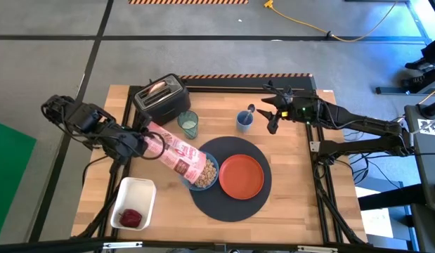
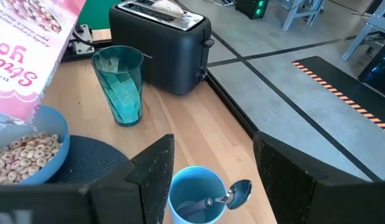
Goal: Arrange a breakfast setting
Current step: Pour cereals from the pink cereal box into the blue bowl
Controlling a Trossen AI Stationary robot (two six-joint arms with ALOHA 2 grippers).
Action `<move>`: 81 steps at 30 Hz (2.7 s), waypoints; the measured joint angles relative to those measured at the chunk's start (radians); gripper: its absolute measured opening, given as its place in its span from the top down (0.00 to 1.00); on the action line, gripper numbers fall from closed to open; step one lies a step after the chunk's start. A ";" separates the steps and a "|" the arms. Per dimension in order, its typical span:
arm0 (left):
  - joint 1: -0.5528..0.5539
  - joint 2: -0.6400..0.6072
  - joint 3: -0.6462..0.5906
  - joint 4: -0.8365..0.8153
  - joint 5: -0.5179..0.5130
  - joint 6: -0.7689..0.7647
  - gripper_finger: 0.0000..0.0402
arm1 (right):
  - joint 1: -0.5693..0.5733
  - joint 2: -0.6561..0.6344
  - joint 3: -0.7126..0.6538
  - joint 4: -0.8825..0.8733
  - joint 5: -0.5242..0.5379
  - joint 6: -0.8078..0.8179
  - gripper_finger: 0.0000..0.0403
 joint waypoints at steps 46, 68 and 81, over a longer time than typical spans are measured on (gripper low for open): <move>-0.001 -0.203 0.000 0.174 -0.131 -0.495 0.65 | 0.000 0.000 0.000 -0.003 -0.040 0.051 0.48; 0.010 -0.388 -0.424 1.017 -0.449 -0.232 0.71 | 0.000 0.000 0.000 0.083 -0.214 0.045 0.48; 0.179 -0.480 -1.115 2.361 -0.038 0.002 0.71 | 0.000 0.000 -0.302 0.789 -0.531 0.055 0.48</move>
